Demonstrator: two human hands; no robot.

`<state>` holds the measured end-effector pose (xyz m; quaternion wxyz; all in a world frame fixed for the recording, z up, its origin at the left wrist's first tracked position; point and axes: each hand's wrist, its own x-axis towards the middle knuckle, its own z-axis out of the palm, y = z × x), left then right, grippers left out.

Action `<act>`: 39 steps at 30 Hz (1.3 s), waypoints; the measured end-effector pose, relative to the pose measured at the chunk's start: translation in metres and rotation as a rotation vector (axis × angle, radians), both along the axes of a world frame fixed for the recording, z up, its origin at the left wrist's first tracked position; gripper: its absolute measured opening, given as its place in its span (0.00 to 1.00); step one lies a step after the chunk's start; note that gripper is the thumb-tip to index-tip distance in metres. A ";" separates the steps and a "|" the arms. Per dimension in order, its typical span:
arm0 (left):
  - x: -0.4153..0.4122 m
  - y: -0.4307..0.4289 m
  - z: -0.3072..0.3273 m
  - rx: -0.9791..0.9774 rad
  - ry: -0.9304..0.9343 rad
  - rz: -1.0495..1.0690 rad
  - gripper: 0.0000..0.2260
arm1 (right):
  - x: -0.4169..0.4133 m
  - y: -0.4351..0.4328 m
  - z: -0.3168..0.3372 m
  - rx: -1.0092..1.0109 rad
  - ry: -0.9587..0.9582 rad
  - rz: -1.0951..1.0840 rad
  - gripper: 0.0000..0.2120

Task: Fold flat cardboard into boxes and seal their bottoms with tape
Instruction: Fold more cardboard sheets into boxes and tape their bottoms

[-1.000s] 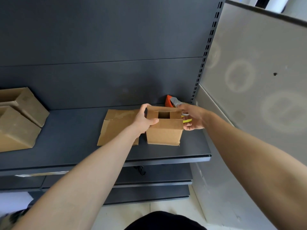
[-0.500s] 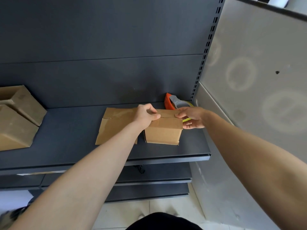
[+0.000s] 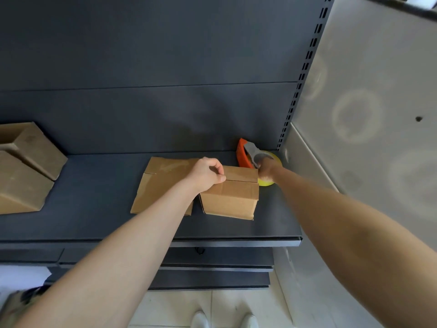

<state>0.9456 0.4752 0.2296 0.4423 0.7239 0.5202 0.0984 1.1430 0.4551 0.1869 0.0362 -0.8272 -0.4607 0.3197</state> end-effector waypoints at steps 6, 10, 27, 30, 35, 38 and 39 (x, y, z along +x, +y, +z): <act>0.002 0.002 0.003 -0.014 0.042 -0.005 0.07 | 0.009 -0.009 0.016 0.108 0.095 -0.062 0.16; 0.002 0.002 0.006 -0.016 0.049 -0.025 0.07 | 0.027 -0.028 0.045 0.302 0.276 -0.232 0.06; -0.003 -0.006 0.014 -0.051 -0.010 -0.008 0.03 | -0.003 -0.077 0.108 0.463 0.981 -0.320 0.17; -0.004 -0.005 0.009 -0.065 -0.062 0.049 0.05 | -0.011 -0.078 0.097 0.463 0.994 -0.337 0.18; -0.004 -0.007 0.007 -0.089 -0.127 0.087 0.04 | -0.013 -0.073 0.092 0.501 0.995 -0.342 0.17; -0.008 -0.002 0.008 -0.095 -0.142 0.084 0.10 | -0.011 -0.071 0.090 0.489 0.970 -0.342 0.18; -0.009 0.000 0.008 -0.077 -0.168 0.108 0.10 | -0.011 -0.070 0.089 0.486 0.965 -0.344 0.19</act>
